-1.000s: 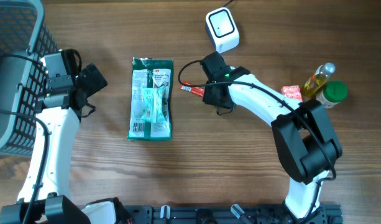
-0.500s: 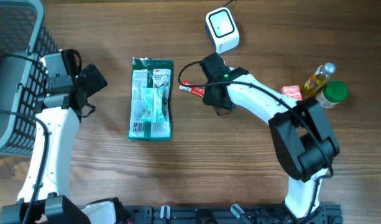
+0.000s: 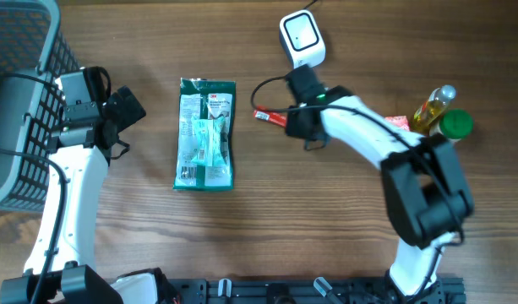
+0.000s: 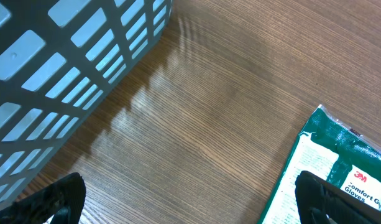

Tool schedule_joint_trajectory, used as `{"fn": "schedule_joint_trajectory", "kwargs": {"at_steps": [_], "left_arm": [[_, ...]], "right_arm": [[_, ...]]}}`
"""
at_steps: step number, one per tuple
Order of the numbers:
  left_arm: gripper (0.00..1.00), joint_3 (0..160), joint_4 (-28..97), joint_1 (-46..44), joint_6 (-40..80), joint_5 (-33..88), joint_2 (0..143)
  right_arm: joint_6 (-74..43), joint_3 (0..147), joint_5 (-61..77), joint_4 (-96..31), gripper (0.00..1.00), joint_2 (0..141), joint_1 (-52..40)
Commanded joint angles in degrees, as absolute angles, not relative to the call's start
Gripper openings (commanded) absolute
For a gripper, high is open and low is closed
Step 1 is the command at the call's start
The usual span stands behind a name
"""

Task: Scan the item barcode
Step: 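Lift the red stick up to the scanner window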

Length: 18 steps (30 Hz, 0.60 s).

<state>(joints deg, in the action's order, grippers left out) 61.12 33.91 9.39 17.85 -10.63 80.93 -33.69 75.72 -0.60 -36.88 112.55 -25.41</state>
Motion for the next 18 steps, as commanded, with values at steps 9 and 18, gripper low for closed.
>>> {"fn": "schedule_joint_trajectory", "kwargs": {"at_steps": [9,18], "left_arm": [[1.0,61.9,33.9,9.6,16.9,-10.3,80.7],[1.0,61.9,33.9,9.6,16.9,-10.3,80.7]], "right_arm": [[6.8,75.5,34.5,-40.7,0.04,94.5,-16.5],[8.9,75.5,35.4,-42.9,0.04,94.4,-15.6]]}}
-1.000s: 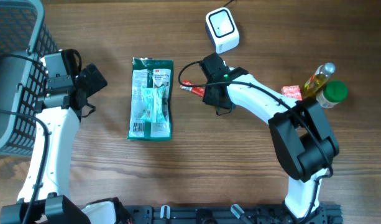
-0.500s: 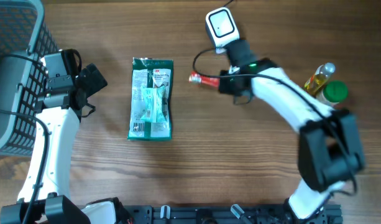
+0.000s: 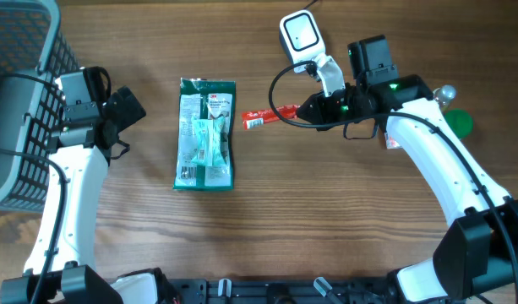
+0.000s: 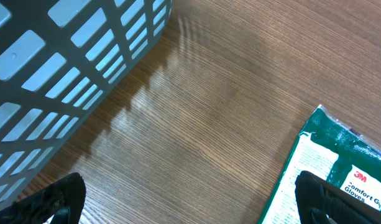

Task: Scan the item barcode
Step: 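Lift the red stick up to the scanner window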

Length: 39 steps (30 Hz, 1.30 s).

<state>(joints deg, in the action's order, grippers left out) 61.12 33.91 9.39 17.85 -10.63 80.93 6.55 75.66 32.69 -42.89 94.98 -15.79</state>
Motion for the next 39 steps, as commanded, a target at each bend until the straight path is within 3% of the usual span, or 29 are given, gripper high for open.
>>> {"fn": "schedule_joint_trajectory", "kwargs": {"at_steps": [1,5,8,17,24,31,39], "left_arm": [[1.0,61.9,33.9,9.6,16.9,-10.3,80.7],[1.0,61.9,33.9,9.6,16.9,-10.3,80.7],[1.0,61.9,33.9,9.6,16.9,-10.3,80.7],[1.0,61.9,33.9,9.6,16.9,-10.3,80.7],[1.0,61.9,33.9,9.6,16.9,-10.3,80.7],[1.0,61.9,33.9,9.6,16.9,-10.3,80.7],[1.0,61.9,33.9,9.6,16.9,-10.3,80.7]], "right_arm": [[9.0,75.5,35.4,-42.7,0.04,94.4,-15.6],[9.0,75.6,32.6,-42.0,0.04,94.4,-15.6],[2.2,78.6,25.0,-42.7,0.04,94.4,-15.5],[14.8,100.6,-1.2,-52.9,0.04,94.4,-18.3],[26.6,101.3,-21.0,-40.9,0.04,96.7,-20.1],[27.2,101.3,-27.9,-28.3,0.04,104.6,-20.1],[41.0,101.3,-42.8,-9.9,0.04,118.0,-22.0]]}}
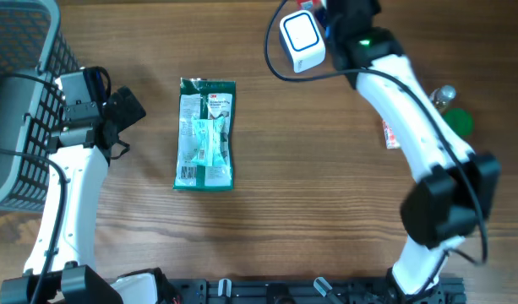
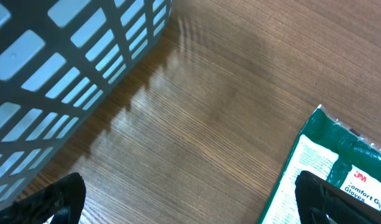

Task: Scan the item barcode
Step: 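Lift the red stick up to the scanner window, then hold the red stick under the scanner window with the right gripper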

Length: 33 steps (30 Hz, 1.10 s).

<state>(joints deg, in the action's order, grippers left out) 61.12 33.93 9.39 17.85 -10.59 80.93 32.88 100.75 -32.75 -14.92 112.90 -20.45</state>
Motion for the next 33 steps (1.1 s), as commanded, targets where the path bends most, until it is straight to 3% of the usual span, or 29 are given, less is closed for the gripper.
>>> {"fn": "schedule_joint_trajectory", "kwargs": {"at_steps": [1,9,24,33], "left_arm": [[1.0,61.9,33.9,9.6,16.9,-10.3,80.7],[1.0,61.9,33.9,9.6,16.9,-10.3,80.7],[1.0,61.9,33.9,9.6,16.9,-10.3,80.7],[1.0,61.9,33.9,9.6,16.9,-10.3,80.7]], "right_arm": [[42.5,101.3,-44.6,-7.5,0.04,119.4,-22.5],[52.0,101.3,-50.2,7.6,0.04,128.4,-24.9],[64.6,101.1,-52.2,11.2,0.04,132.1,-28.1],[76.1,101.1,-56.6,26.4,0.04,132.1,-25.4]]}}
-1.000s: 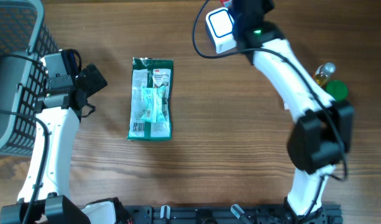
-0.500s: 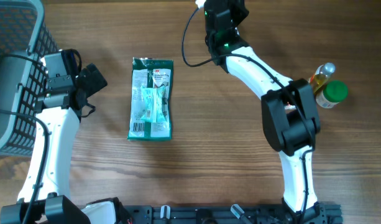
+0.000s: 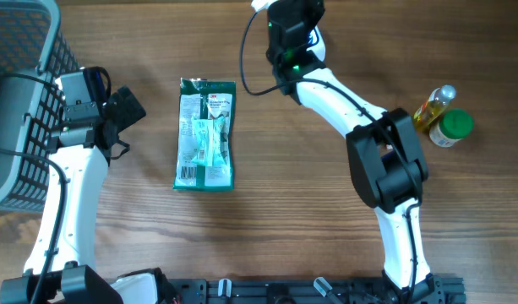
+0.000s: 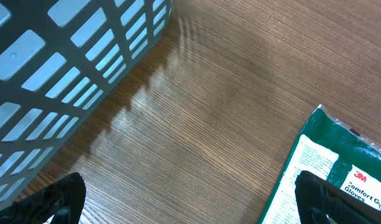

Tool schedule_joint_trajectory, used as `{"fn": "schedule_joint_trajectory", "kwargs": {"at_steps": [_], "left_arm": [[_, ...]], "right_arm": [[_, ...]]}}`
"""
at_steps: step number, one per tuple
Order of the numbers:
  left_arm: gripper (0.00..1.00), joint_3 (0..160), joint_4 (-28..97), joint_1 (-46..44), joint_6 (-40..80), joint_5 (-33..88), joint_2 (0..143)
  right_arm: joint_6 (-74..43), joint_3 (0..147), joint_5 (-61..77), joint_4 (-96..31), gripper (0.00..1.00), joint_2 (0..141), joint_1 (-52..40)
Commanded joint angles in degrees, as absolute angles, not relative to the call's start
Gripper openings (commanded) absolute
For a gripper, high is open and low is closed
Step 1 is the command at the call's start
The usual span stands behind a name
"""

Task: Scan the item barcode
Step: 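Hold the red stick under the scanner window with the right gripper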

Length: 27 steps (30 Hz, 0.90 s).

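Note:
The green glove package [image 3: 206,133] lies flat on the wooden table [image 3: 284,219]; its corner [image 4: 339,168] shows in the left wrist view. My left gripper [image 3: 125,110] [image 4: 193,208] hangs open left of the package, with one fingertip [image 4: 321,199] over the package's edge and nothing held. The right arm [image 3: 343,97] reaches to the top edge, over the white scanner [image 3: 318,40], of which only an edge shows. Its fingers are past the frame edge. The red stick packet is out of view.
A grey mesh basket [image 3: 13,101] [image 4: 59,56] stands at the far left beside the left arm. An oil bottle [image 3: 434,105] and a green-lidded jar [image 3: 453,127] stand at the right. The scanner's black cable [image 3: 246,59] loops near the top.
The right arm has swung further left along the top edge and now covers the scanner, which was then in plain view. The left arm and the glove package have not moved.
The right gripper first held a red stick packet just below the scanner. It then held the packet a little further left, with the arm swung out to the right. Later the wrist was beside the scanner at the top edge, and now sits over it. The left arm stayed still.

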<state>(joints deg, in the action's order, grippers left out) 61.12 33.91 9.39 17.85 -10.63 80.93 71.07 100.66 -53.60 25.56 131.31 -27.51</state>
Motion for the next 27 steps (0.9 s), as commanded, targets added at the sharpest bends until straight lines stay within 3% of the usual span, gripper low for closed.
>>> {"fn": "schedule_joint_trajectory", "kwargs": {"at_steps": [1,13,27], "left_arm": [[1.0,61.9,33.9,9.6,16.9,-10.3,80.7],[1.0,61.9,33.9,9.6,16.9,-10.3,80.7],[1.0,61.9,33.9,9.6,16.9,-10.3,80.7]], "right_arm": [[76.0,101.1,-56.6,26.3,0.04,132.2,-24.9],[70.7,101.1,-54.4,25.2,0.04,132.9,-21.6],[49.1,101.1,-52.4,14.9,0.05,134.0,-21.7]]}}
